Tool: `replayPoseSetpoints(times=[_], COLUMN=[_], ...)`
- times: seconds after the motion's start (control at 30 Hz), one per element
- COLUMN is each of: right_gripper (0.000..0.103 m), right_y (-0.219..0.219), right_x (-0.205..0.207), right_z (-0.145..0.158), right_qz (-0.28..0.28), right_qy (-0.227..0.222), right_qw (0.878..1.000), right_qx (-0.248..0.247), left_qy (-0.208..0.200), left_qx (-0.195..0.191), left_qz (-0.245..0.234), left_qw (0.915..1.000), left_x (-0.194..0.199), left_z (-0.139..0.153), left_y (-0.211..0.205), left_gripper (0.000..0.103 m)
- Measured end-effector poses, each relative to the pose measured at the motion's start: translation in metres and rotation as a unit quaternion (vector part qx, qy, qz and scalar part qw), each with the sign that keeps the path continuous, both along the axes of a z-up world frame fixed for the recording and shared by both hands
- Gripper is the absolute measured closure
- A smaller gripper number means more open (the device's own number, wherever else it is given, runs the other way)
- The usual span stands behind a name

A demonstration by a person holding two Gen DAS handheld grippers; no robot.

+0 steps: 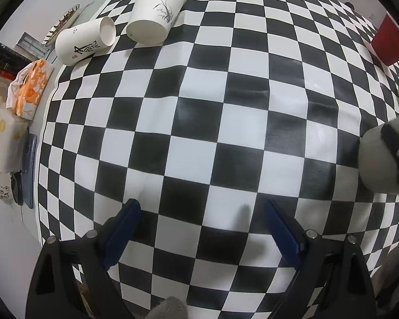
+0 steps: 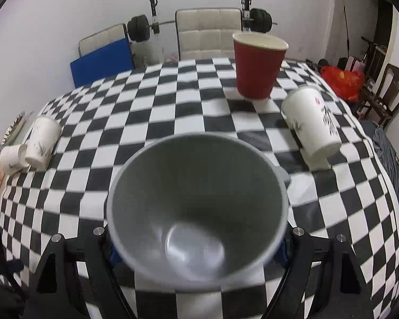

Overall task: Flip cup upright
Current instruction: 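Turn the grey mug opening-up with the right tool and lower it, then set the mug on the table, open the right tool, withdraw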

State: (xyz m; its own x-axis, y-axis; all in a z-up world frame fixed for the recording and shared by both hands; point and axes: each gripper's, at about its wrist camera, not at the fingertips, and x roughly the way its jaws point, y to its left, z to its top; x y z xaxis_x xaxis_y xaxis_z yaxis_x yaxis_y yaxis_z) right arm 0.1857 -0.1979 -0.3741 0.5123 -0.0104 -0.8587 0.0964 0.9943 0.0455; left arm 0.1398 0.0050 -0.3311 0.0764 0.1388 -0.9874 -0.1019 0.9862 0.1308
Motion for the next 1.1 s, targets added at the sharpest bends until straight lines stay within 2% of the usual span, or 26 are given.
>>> replayPoseSetpoints(times=[0.2, 0.47, 0.67, 0.87, 1.1], right_gripper=[0.018, 0.016, 0.015, 0.015, 0.015], right_y=[-0.002, -0.006, -0.014, -0.027, -0.045], right_x=[-0.008, -0.013, -0.033, -0.048, -0.076], right_z=[0.001, 0.020, 0.054, 0.087, 0.131], right_qz=[-0.002, 0.005, -0.005, -0.022, -0.033], right_qy=[0.020, 0.053, 0.061, 0.067, 0.118], right_qw=[1.000, 0.998, 0.998, 0.997, 0.992], right_qx=[0.005, 0.018, 0.022, 0.017, -0.019], left_qy=[-0.021, -0.073, -0.109, -0.136, -0.147], left_qx=[0.006, 0.013, 0.012, 0.007, -0.016], left_qz=[0.002, -0.002, -0.019, -0.037, -0.061], left_qw=[0.9998, 0.9972, 0.9938, 0.9900, 0.9871], left_x=[-0.008, -0.014, -0.012, -0.018, -0.042], left_z=[0.011, 0.053, 0.088, 0.111, 0.151], left_y=[0.011, 0.001, -0.016, -0.021, -0.036], left_gripper=[0.009, 0.008, 0.005, 0.002, 0.002])
